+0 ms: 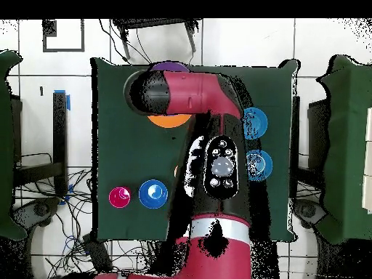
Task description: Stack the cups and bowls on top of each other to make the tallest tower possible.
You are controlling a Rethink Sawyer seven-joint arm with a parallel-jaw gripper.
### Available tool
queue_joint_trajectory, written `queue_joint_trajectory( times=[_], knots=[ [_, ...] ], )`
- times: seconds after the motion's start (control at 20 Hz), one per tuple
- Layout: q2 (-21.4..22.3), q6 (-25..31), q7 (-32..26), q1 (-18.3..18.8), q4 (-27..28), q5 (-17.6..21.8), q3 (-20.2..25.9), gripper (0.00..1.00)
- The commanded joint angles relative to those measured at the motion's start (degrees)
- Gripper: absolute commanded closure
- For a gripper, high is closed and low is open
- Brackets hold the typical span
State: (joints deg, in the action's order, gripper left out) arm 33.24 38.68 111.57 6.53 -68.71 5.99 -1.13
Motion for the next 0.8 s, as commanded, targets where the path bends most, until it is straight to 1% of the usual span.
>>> queue_joint_trajectory(
  times=[0.05, 0.25, 0.45, 0.65, 0.8],
  knots=[
    [5.16, 9.06, -14.22, 3.11, -10.86, 1.29, 9.15, 0.0],
    [5.5, 9.11, -15.62, 5.26, -12.29, 2.84, 10.74, 0.0],
    [5.98, 9.53, -19.4, 8.33, -14.31, 4.71, 12.8, 0.0],
    [6.07, 6.36, -21.03, 11.06, -17.44, 7.74, 14.04, 0.0],
    [5.95, 3.18, -20.61, 12.87, -19.97, 9.92, 15.28, 0.0]
  ],
)
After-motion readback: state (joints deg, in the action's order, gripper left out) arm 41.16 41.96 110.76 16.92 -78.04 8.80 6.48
